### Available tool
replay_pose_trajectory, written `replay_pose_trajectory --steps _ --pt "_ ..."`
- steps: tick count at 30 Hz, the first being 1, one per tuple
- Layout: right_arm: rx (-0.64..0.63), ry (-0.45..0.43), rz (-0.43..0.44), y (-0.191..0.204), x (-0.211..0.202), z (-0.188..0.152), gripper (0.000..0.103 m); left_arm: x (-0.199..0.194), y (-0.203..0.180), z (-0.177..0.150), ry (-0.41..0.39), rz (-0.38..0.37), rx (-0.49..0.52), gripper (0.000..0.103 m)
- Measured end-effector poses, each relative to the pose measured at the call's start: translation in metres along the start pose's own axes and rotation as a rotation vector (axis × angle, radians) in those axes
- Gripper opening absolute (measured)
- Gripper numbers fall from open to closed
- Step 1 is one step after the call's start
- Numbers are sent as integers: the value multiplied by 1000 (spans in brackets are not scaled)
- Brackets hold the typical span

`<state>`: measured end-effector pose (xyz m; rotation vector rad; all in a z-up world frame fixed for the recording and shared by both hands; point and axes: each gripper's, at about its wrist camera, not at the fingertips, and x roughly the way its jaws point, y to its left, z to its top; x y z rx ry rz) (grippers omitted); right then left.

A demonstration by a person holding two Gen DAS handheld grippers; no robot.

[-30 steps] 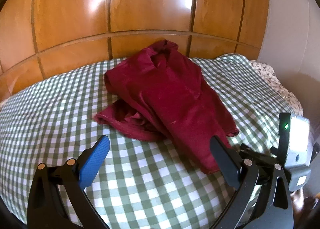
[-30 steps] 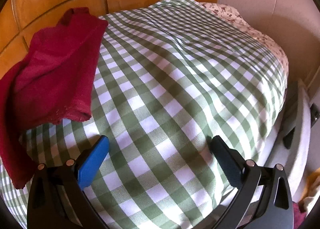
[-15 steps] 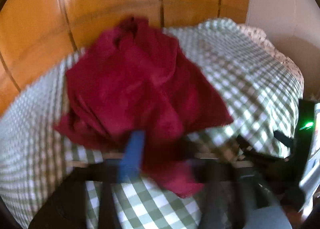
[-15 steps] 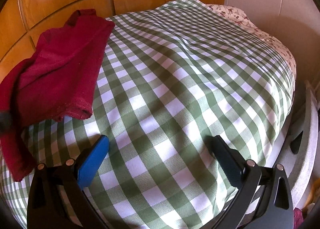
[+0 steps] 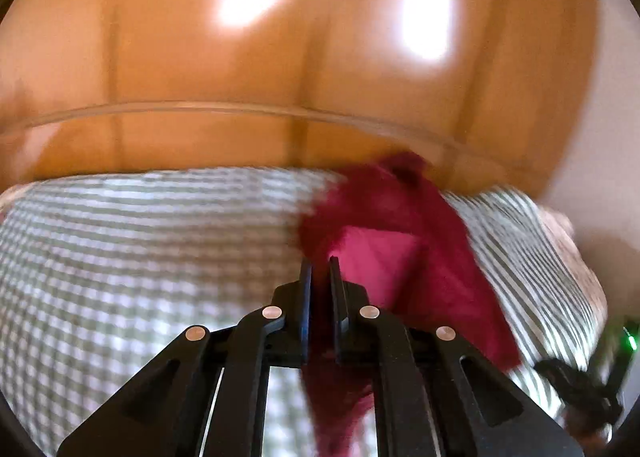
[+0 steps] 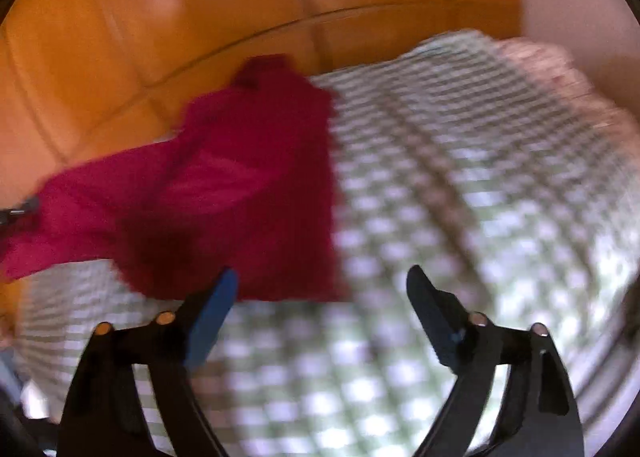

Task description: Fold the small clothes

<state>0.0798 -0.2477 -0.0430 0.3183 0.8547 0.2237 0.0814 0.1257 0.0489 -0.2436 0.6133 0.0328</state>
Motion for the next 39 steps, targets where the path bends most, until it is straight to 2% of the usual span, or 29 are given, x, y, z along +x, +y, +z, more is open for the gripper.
replay_pose_trajectory --steps 3,6,9,10,11,12,13,14,15,16,20,22,24,25,26,27,28,29,30,31,34,36,38,39 --pt "81 89 183 18 26 9 71 13 49 26 -19 106 -73 7" --pt "194 169 317 31 57 21 71 28 94 47 -28 218 -137 7" --pt "258 204 350 40 83 32 68 39 132 56 -30 305 -197 7" --pt "256 204 341 45 92 36 64 41 142 57 -30 338 -221 9" --pt "252 210 331 48 98 39 55 42 153 57 -23 367 -252 11" --pt "241 222 315 52 104 42 43 43 162 56 -14 369 -278 24" --pt "212 224 286 56 108 47 36 44 167 54 -9 369 -295 48" --pt "181 214 267 61 110 51 23 42 172 50 -9 382 -317 65" --pt "140 190 257 63 104 58 16 41 175 46 -20 389 -328 79" --pt "111 168 249 63 99 61 14 37 174 40 -39 378 -332 79" --pt "29 -9 112 30 53 94 11 40 151 13 36 241 -259 78" --pt "41 -113 -3 -3 22 114 11 40 132 -1 60 164 -209 77" --pt "73 -179 -118 -41 3 137 11 46 111 -16 109 41 -168 74" --pt "91 -222 -203 -65 -7 152 11 51 98 -25 147 -25 -151 72" --pt "100 -245 -258 -83 -14 161 11 54 89 -31 169 -64 -140 70" --pt "106 -256 -295 -100 -18 170 19 58 78 -36 193 -100 -130 70" --pt "128 -257 -329 -119 -21 180 33 64 65 -42 220 -144 -121 70" --pt "154 -260 -351 -131 -23 183 79 68 57 -46 236 -169 -116 70" --pt "183 -277 -368 -140 -27 183 90 72 49 -50 250 -191 -113 70" --pt "202 -296 -369 -147 -32 179 90 75 43 -53 263 -212 -115 70" --pt "208 -244 -311 -146 -28 152 89 90 30 -65 305 -254 -136 70" --pt "187 -186 -228 -134 -22 126 89 101 25 -70 336 -291 -178 69" --pt "149 -90 -124 -116 -8 94 88 109 19 -73 361 -321 -220 69" --pt "124 -31 -71 -101 4 75 86 113 16 -73 368 -330 -227 65"
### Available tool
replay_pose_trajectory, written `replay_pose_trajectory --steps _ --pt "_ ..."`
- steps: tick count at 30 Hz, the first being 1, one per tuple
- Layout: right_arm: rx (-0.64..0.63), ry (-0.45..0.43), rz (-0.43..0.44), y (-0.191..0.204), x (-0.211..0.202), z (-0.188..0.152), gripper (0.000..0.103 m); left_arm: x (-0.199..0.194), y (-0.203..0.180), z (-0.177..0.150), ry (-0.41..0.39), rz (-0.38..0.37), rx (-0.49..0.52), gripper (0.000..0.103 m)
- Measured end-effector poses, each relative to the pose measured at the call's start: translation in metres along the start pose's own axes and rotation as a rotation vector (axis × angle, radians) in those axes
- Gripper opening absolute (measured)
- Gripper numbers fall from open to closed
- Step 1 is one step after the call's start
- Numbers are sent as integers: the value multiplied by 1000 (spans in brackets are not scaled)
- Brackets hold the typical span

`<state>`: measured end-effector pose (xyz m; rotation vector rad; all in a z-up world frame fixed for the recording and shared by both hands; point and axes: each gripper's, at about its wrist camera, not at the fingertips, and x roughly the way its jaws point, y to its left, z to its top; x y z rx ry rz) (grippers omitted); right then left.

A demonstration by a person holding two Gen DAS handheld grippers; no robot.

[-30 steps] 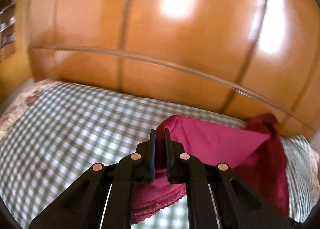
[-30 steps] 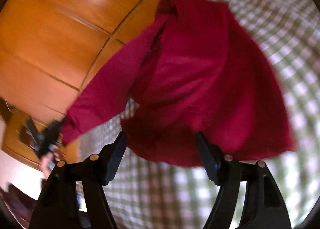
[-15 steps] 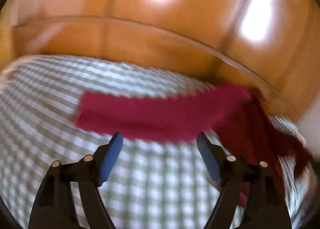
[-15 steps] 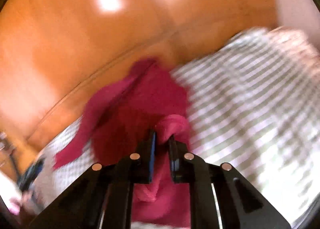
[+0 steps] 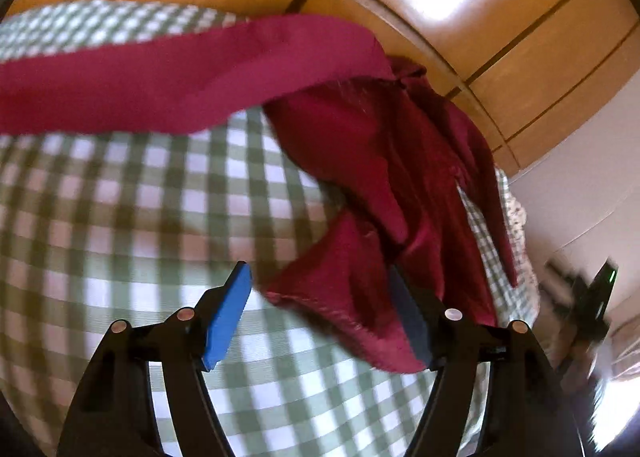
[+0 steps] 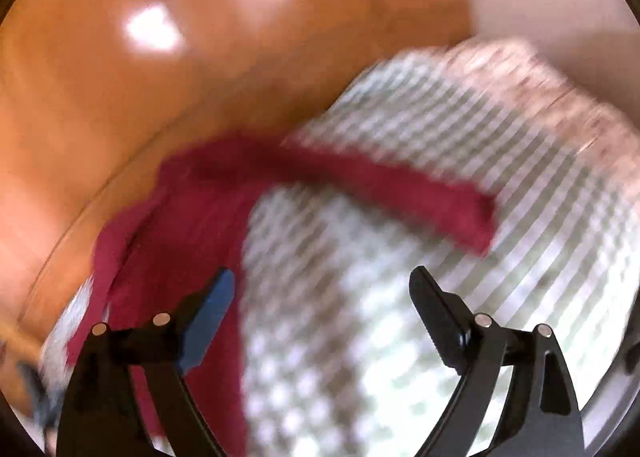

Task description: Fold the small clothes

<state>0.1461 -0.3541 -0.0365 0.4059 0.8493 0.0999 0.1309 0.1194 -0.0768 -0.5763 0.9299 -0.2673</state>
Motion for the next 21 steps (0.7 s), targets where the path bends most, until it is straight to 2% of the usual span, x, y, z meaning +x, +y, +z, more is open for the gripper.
replay_pose_trajectory --steps 1,2,4,6,7,9,10,15,17,21 --pt "-16 41 26 8 8 -13 85 5 -2 0 10 -8 -2 55" --pt "-36 83 45 17 17 -27 82 12 -4 2 30 -3 -2 51" --pt "-72 157 54 36 37 -51 76 22 -5 0 58 7 -4 29" --pt "-89 209 45 46 54 -64 64 28 -4 -1 72 31 -16 20" --pt "-123 195 11 54 55 -68 60 26 -4 -2 67 34 -18 16" --pt "-167 214 23 66 53 -67 8 15 -7 -6 42 45 -7 15" --pt "-163 225 36 69 48 -62 8 8 -10 -7 28 49 6 14" --pt "-203 83 82 81 -13 -37 8 -52 -16 -7 -68 36 49 13" --pt "-207 4 119 80 -56 -25 8 -86 -14 -13 -106 10 38 13" --pt "-234 -52 125 72 -104 -27 8 -146 -1 -38 -152 -27 -22 12"
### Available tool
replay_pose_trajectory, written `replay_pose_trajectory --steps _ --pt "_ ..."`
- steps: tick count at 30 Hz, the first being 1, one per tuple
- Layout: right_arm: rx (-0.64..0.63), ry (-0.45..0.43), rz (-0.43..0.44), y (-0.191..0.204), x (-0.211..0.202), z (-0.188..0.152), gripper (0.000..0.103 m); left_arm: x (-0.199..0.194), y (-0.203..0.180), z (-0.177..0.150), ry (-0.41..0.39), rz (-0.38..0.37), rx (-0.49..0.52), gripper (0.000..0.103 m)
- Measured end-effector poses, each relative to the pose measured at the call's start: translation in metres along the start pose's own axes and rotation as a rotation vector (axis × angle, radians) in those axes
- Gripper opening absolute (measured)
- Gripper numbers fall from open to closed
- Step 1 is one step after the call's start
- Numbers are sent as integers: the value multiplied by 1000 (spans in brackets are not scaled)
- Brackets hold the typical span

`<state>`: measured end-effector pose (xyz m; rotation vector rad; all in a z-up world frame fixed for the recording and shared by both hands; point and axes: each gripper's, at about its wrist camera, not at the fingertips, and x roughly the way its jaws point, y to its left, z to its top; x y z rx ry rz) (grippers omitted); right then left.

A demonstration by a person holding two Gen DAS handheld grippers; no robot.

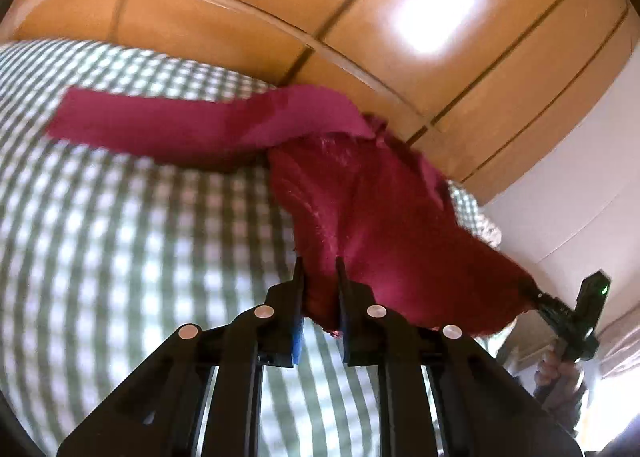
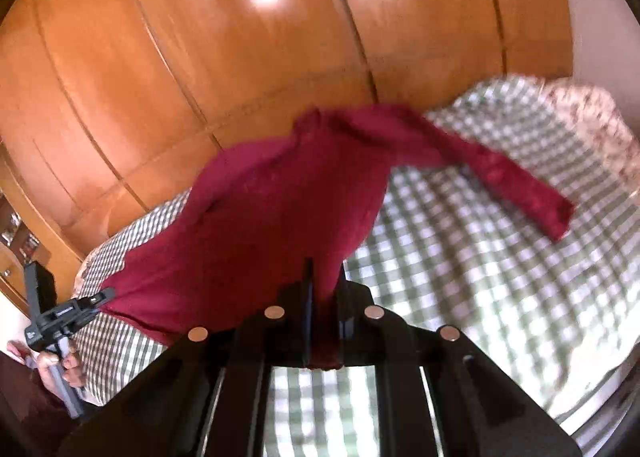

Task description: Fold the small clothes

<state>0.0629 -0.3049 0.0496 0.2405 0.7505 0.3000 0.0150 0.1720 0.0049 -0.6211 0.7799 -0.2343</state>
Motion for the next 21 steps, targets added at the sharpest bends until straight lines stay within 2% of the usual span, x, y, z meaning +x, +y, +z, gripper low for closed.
replay_pose_trajectory --steps 2,5,8,10,11,12,13,14,15,16,18,21 --pt "-4 17 -16 -6 -14 -16 8 -28 10 -21 5 -15 -42 12" --pt "2 114 -49 -18 -10 -52 8 -42 13 -60 61 -18 -77 12" --pt "-10 238 -138 -32 16 -93 8 -29 17 -94 163 6 -88 12" --pt "-1 308 -187 -41 32 -113 9 -17 22 -107 225 20 -93 17" --pt "1 318 -217 -47 36 -117 16 -11 23 -107 237 78 -83 18" --pt "5 315 -243 -50 36 -117 31 -9 25 -104 231 115 -74 27" --pt "13 288 -264 -52 35 -113 43 -10 29 -96 206 130 -77 47" --pt "16 263 -265 -51 32 -110 61 -12 35 -88 167 147 -96 59" --pt "13 231 -265 -48 28 -105 64 -16 43 -77 113 188 -119 74" --pt "-4 197 -258 -41 26 -96 64 -20 52 -65 59 239 -126 75" --pt "-21 167 -240 -26 26 -87 71 -21 62 -44 12 316 -106 75" --pt "-72 161 -141 10 47 -79 76 -18 97 -11 -22 471 -146 75"
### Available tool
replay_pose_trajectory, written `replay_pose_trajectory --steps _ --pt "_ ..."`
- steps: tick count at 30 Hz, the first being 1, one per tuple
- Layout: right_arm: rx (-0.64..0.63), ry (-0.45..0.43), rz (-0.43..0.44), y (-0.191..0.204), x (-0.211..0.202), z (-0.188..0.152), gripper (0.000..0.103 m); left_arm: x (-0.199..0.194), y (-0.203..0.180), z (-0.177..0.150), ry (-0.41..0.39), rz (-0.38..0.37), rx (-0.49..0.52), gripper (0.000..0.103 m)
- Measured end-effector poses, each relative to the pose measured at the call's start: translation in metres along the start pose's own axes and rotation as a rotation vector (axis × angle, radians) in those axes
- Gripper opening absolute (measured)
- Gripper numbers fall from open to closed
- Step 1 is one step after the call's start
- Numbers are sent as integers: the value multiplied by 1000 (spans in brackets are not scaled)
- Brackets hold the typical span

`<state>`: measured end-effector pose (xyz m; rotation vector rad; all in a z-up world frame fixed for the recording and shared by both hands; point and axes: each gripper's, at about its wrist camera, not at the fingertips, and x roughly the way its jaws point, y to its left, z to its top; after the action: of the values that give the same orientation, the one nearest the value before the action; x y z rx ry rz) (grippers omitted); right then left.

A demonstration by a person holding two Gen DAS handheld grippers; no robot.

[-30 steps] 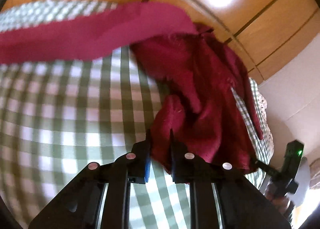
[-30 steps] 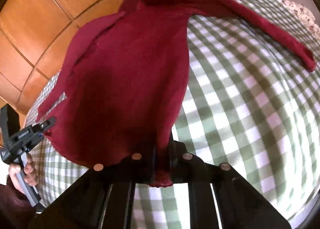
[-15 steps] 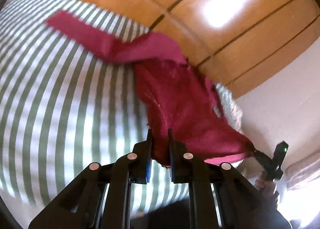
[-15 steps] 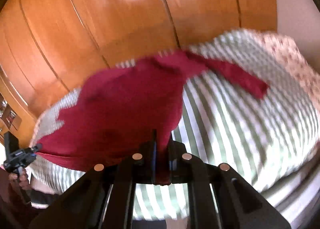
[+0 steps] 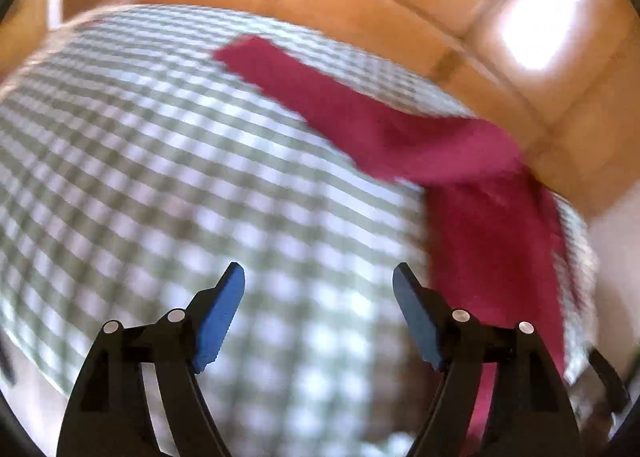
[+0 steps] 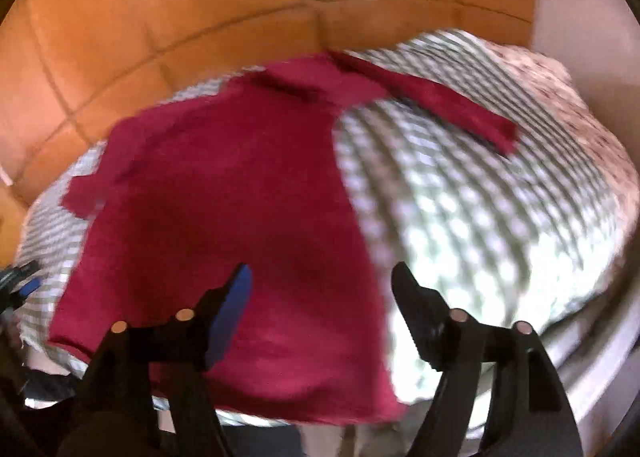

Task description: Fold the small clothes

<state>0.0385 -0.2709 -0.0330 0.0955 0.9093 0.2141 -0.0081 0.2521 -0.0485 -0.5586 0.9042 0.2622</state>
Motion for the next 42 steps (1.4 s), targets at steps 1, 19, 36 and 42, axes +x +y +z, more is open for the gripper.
replay_pose_trajectory --steps 1,19,36,42 --pt "-22 8 18 12 6 -1 77 6 12 11 -3 12 -46 75" --pt "-241 181 171 137 112 -7 81 120 70 196 -50 291 22 56" --pt "-206 138 184 138 128 -8 94 53 145 222 -244 577 -121 6" --pt "-245 130 153 146 127 -12 99 57 132 186 -152 420 -170 52"
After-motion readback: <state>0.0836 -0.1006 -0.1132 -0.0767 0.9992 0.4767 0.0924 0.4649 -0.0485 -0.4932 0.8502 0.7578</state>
